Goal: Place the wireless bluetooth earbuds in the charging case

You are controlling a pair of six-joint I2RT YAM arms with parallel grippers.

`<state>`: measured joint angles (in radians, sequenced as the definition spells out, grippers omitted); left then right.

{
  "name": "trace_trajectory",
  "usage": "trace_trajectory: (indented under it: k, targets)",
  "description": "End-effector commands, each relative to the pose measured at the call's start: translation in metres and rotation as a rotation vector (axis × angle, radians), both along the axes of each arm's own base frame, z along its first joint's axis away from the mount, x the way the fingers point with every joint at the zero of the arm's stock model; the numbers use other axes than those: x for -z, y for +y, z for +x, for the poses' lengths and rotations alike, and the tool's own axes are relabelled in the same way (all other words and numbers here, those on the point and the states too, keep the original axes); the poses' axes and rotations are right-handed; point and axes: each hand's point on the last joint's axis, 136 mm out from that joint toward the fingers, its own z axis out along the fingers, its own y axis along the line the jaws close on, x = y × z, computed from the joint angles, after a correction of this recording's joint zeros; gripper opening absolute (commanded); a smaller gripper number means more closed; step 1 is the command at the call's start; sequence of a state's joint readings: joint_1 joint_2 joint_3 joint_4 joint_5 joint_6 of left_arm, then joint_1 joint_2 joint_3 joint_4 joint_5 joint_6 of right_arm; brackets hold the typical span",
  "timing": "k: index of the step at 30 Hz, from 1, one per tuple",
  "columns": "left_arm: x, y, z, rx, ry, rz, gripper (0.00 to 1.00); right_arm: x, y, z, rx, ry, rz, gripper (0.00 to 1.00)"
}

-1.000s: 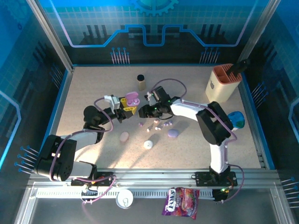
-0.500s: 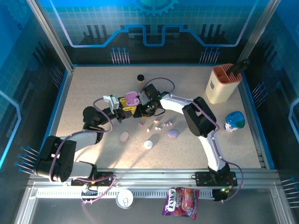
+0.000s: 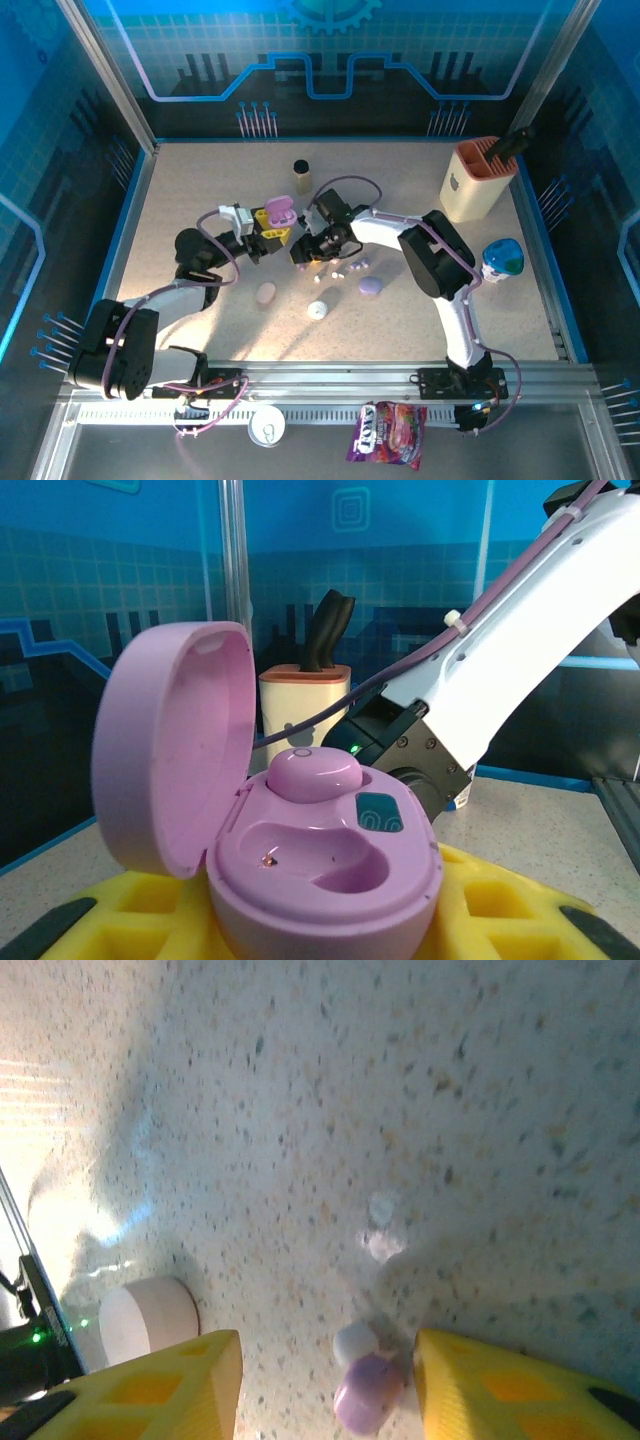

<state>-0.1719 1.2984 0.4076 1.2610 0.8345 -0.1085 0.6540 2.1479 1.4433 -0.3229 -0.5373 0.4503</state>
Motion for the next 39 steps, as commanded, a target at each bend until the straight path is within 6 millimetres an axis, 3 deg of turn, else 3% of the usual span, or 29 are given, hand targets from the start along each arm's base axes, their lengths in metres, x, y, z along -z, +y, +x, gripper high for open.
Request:
trace_trajectory:
  k: [1, 10, 15, 20, 26, 35, 39]
  targets:
    - [-0.003, 0.003, -0.002, -0.011, -0.018, 0.006, 0.37, -0.012, 0.003, -0.026, -0.046, 0.032, 0.012, 0.48]
    - [-0.002, 0.005, 0.001, -0.027, -0.017, 0.014, 0.37, -0.019, 0.013, -0.047, -0.109, 0.024, 0.046, 0.48]
    - [-0.004, 0.015, 0.007, -0.088, -0.016, -0.006, 0.36, -0.027, 0.005, -0.037, -0.094, -0.087, 0.001, 0.48]
    - [-0.01, 0.041, 0.025, -0.203, -0.007, -0.031, 0.36, -0.043, -0.007, -0.024, -0.064, -0.212, -0.076, 0.47]
    - [-0.016, 0.078, 0.05, -0.347, 0.016, -0.054, 0.36, -0.051, -0.017, -0.015, -0.082, -0.426, -0.334, 0.47]
    - [-0.028, 0.132, 0.07, -0.534, 0.024, -0.112, 0.36, -0.045, -0.005, -0.018, -0.251, -0.64, -0.691, 0.46]
    - [-0.029, 0.142, 0.07, -0.574, 0.025, -0.125, 0.37, -0.037, 0.004, -0.022, -0.313, -0.679, -0.771, 0.45]
